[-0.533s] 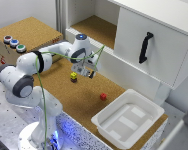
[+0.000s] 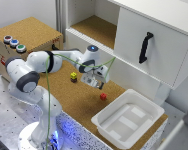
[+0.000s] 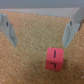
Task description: Grasp the pink block and turn it right
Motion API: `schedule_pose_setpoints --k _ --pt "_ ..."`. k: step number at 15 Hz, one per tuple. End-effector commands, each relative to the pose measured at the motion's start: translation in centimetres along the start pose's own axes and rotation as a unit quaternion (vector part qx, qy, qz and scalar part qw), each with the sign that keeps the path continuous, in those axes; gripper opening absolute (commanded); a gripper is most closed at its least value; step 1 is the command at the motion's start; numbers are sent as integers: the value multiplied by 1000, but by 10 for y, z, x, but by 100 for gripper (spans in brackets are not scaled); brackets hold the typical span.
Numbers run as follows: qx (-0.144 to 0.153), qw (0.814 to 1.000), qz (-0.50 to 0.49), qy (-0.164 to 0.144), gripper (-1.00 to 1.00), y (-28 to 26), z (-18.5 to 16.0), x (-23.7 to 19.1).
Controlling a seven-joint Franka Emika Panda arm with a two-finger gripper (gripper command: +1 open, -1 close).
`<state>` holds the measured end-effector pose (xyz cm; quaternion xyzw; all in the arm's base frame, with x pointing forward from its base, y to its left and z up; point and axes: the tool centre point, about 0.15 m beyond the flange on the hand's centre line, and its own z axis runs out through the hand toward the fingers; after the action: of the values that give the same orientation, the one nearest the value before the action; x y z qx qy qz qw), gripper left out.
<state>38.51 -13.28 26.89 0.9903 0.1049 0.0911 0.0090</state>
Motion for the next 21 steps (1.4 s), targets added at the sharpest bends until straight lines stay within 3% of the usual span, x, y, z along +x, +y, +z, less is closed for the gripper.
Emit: schedule_pose_setpoints --k 1,6,12,13,16,21 --pt "-11 1000 -23 -1 100 11 40 -4" --pt "5 1000 -3 2 100 15 64 -4" --pt "1 1000 10 0 100 21 67 -8" --pt "7 1000 22 -1 -100 22 66 -10" --pt "22 999 42 -10 -100 15 67 -10" --pt "17 995 96 -15 -100 14 72 -7"
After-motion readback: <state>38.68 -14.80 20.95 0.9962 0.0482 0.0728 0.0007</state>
